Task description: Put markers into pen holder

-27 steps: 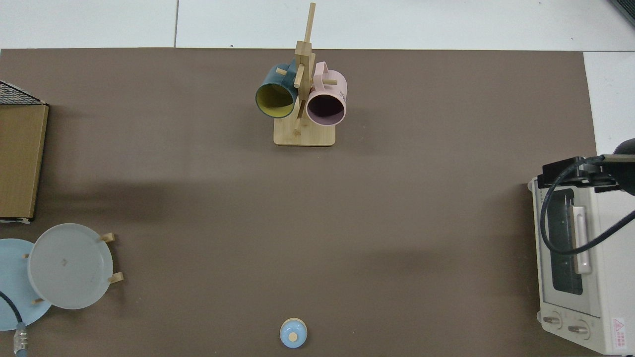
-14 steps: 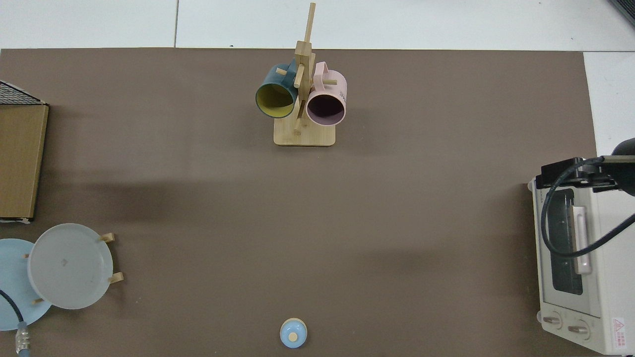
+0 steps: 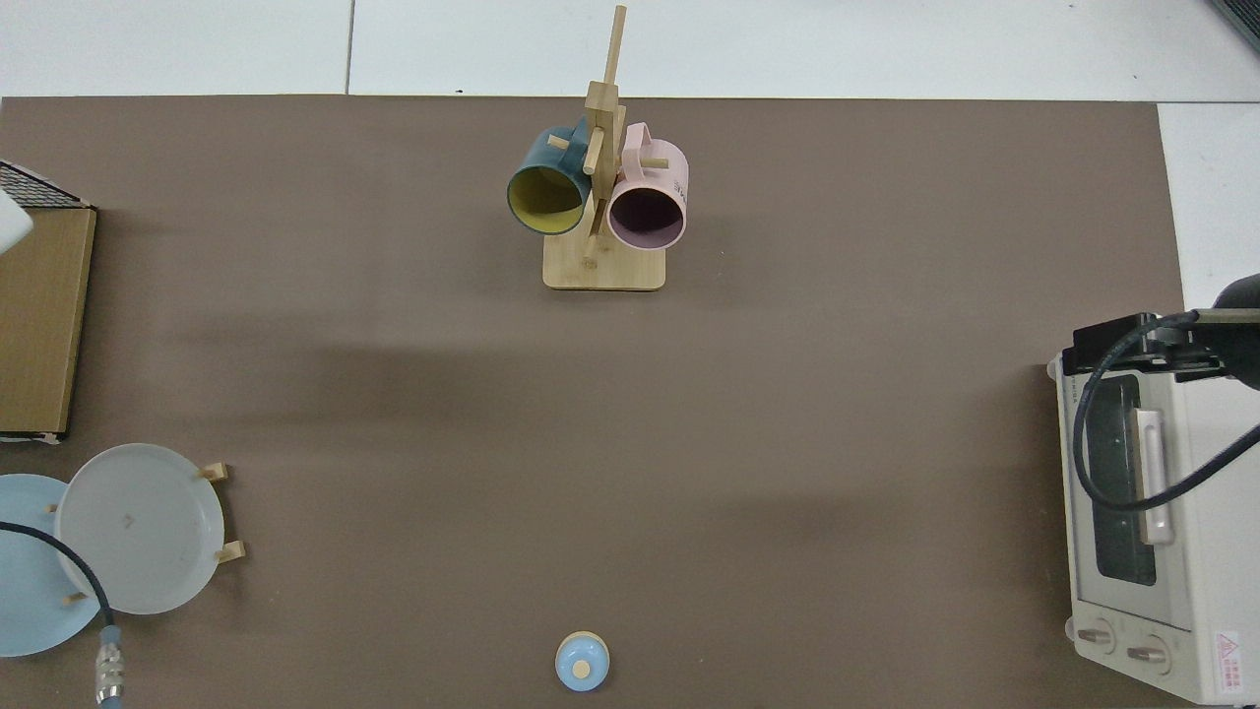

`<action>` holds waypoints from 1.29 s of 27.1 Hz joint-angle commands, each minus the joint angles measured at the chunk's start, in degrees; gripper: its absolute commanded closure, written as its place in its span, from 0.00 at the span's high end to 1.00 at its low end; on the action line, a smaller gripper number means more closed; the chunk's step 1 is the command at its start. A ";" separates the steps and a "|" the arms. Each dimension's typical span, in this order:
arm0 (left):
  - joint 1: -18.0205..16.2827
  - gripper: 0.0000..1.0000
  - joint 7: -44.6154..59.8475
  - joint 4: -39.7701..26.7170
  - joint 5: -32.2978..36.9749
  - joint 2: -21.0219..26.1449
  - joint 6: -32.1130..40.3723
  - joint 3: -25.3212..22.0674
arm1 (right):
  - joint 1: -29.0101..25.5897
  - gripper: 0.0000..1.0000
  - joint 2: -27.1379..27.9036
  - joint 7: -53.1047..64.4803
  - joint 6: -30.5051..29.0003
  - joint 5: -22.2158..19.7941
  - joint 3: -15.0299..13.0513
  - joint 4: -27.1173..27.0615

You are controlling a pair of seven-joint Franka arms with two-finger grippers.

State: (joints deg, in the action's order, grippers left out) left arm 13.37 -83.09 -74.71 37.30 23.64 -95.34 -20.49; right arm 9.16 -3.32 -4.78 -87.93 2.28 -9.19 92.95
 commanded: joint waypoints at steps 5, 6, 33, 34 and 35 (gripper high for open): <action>0.51 1.00 26.55 -2.53 -17.42 -4.04 9.38 2.20 | -0.72 1.00 -0.11 1.44 -0.75 1.15 0.13 0.30; 0.60 1.00 29.45 -3.68 -19.00 -4.83 10.25 2.82 | -0.64 1.00 -0.11 1.44 -0.75 1.15 0.13 0.30; -7.75 1.00 77.21 -16.17 -37.74 -15.99 0.42 13.99 | -0.72 1.00 -0.11 1.35 -0.75 1.24 0.13 0.30; -7.75 1.00 77.12 -15.99 -37.74 -16.52 0.50 13.98 | -0.64 1.00 -0.11 1.35 -0.75 1.15 0.13 0.30; -7.75 1.00 76.94 -15.91 -37.74 -16.96 0.59 13.90 | -0.63 1.00 -0.11 1.44 -0.75 1.15 0.13 0.21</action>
State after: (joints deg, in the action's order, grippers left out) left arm 5.46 -7.38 -88.77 0.35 10.47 -93.52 -6.83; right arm 9.16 -3.32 -4.78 -87.93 2.29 -9.18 92.95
